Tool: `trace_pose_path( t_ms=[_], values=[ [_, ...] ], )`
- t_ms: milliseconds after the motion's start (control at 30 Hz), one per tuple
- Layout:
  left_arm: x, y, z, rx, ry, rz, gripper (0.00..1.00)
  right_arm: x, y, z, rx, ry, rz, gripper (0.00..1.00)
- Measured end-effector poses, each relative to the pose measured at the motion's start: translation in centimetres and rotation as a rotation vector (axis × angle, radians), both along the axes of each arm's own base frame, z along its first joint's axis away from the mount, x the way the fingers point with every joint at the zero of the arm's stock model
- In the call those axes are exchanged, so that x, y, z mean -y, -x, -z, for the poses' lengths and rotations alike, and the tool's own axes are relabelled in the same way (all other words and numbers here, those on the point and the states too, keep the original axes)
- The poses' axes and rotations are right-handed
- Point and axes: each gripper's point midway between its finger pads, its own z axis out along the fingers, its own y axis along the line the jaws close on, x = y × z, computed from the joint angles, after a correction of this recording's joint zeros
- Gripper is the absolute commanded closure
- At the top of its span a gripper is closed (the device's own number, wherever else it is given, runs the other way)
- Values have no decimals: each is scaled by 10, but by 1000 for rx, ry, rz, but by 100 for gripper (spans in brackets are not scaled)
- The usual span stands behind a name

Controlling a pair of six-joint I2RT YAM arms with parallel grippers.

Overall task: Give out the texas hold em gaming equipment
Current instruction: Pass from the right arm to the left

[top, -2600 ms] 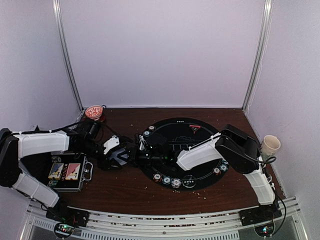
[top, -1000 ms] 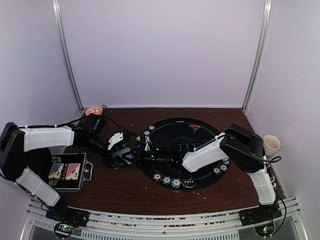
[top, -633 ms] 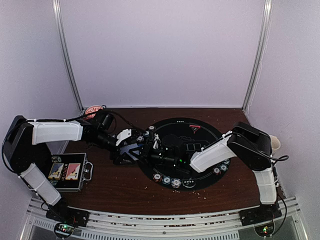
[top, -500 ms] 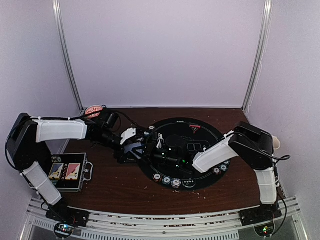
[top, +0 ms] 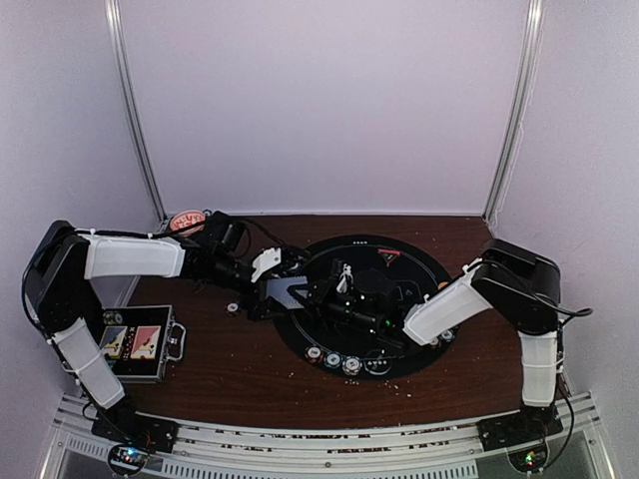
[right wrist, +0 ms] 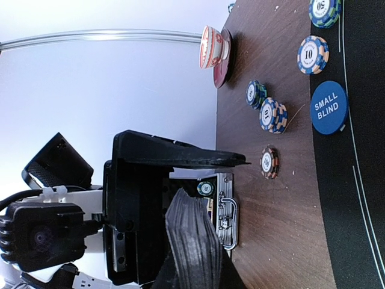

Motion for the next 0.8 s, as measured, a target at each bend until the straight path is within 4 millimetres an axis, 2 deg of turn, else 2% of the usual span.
trace_pose_path(
  t_ms=[267,600,800],
  values=[
    [5,-1,-3,10,30,16,16,0,-1,-5,-11,-32,6,100],
    [6,1,1,-6,33,26,12,-1,-3,-4,-14,-27,7,100],
    [9,4,1,-10,32,35,12,-4,-4,5,-20,-2,5,100]
  ],
)
